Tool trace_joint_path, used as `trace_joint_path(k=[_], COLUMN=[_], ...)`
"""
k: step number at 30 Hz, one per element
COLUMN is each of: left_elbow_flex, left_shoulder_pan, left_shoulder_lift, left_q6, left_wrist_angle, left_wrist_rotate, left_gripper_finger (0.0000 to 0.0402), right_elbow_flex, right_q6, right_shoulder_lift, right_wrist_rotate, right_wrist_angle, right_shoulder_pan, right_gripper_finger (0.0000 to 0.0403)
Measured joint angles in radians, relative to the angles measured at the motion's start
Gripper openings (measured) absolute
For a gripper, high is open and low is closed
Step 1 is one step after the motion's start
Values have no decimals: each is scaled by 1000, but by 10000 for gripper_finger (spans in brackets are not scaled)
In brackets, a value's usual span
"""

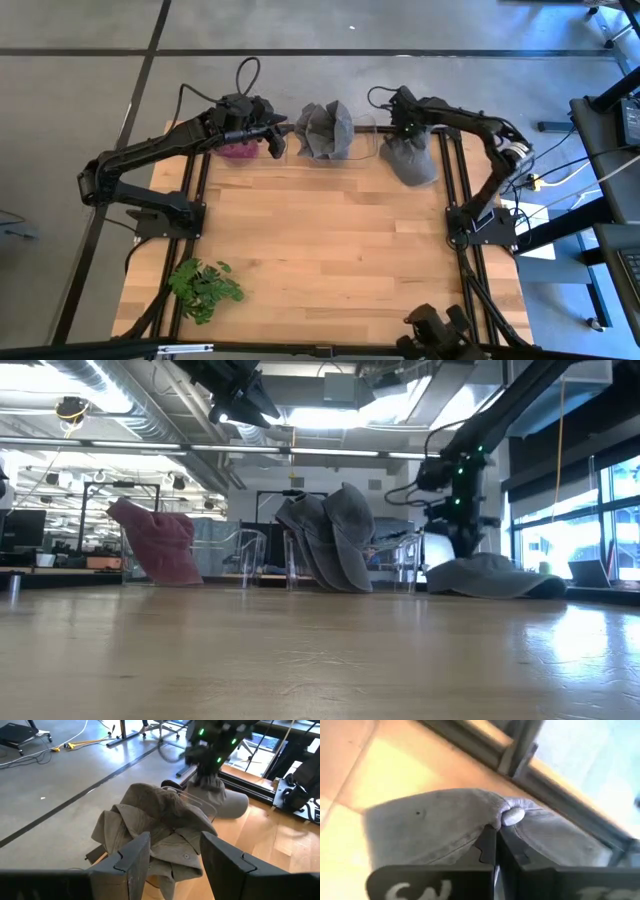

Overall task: Pick & Place hat
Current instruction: Put the gray cap into the right transparent bin

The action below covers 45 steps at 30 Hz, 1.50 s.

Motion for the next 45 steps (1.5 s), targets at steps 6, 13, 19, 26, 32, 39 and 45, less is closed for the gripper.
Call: trace_joint_path(k=[6, 13, 19, 26, 32, 39, 45], left_elbow_flex=[0, 0, 0, 0, 0, 0, 0], left_shoulder_pan=[0, 0, 0, 0, 0, 0, 0], left_shoulder_lift=[0, 0, 0, 0, 0, 0, 0], left_q6=[0, 0, 0, 0, 0, 0, 0], left_wrist_angle=[1, 2, 24, 34, 27, 23, 22], left_wrist_rotate=[0, 0, 0, -1, -1, 0, 0], left_gripper_finger=[169, 169, 169, 169, 169, 169, 169], right_elbow_flex=[2, 51, 120, 140, 139, 139, 139], right_q6=[-51, -236, -325, -347, -458, -478, -452], right_shoulder_lift=[-192, -443, -565, -559, -496, -412, -334], right_wrist_rotate=[5, 5, -116, -429, -607, -502, -483], right_wrist_angle=[4, 66, 251, 368, 373, 389, 428], right_shoulder_pan=[13, 80, 125, 148, 168, 170, 178], right_gripper_finger=[6, 3, 3, 3, 3, 3, 3])
